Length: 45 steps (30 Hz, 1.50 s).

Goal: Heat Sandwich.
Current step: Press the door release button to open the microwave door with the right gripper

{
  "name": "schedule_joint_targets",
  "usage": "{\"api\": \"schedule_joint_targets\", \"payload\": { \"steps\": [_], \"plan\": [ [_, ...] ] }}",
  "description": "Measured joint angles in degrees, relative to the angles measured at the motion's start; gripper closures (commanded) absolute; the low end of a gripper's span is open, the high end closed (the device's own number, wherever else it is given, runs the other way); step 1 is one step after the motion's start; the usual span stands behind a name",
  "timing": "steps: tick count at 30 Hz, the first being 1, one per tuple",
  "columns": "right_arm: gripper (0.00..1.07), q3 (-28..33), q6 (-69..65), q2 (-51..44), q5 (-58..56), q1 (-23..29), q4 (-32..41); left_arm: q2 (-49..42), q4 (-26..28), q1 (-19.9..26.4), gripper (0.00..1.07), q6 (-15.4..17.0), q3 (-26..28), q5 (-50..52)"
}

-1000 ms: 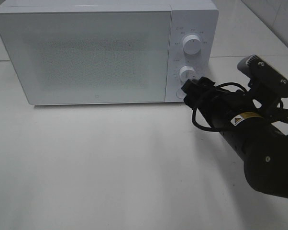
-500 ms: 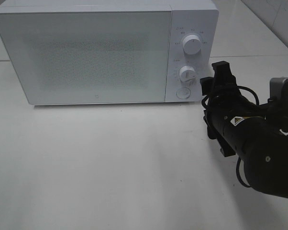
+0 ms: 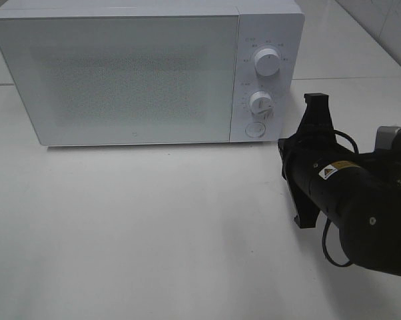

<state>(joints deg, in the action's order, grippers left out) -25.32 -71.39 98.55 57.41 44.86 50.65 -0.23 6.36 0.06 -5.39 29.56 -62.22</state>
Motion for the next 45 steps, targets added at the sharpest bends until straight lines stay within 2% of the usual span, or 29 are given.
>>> {"api": "schedule_joint_targets", "payload": {
  "steps": [10, 14, 19, 23, 36, 45],
  "plan": [
    [1.07, -3.1, -1.0, 4.8, -0.5, -2.3, -3.6, 0.0, 0.0, 0.0, 0.09, 0.0, 0.0, 0.0],
    [1.07, -6.2, -2.2, 7.7, -1.7, -5.0, -7.4, 0.0, 0.0, 0.0, 0.09, 0.0, 0.0, 0.0],
    [1.07, -7.9, -2.6, 9.4, -2.4, -6.5, -8.3, 0.0, 0.0, 0.0, 0.09, 0.0, 0.0, 0.0],
    [1.07, -11.6, -3.3, 12.8, -4.4, -9.6, -11.1, 0.0, 0.0, 0.0, 0.09, 0.0, 0.0, 0.0],
    [1.07, -19.2, -4.8, 18.6, -7.6, -15.1, -17.5, 0.0, 0.0, 0.0, 0.09, 0.0, 0.0, 0.0],
    [1.07, -23.0, -5.7, 21.0, -10.4, -16.4, -19.3, 0.0, 0.0, 0.0, 0.09, 0.0, 0.0, 0.0]
  ]
}}
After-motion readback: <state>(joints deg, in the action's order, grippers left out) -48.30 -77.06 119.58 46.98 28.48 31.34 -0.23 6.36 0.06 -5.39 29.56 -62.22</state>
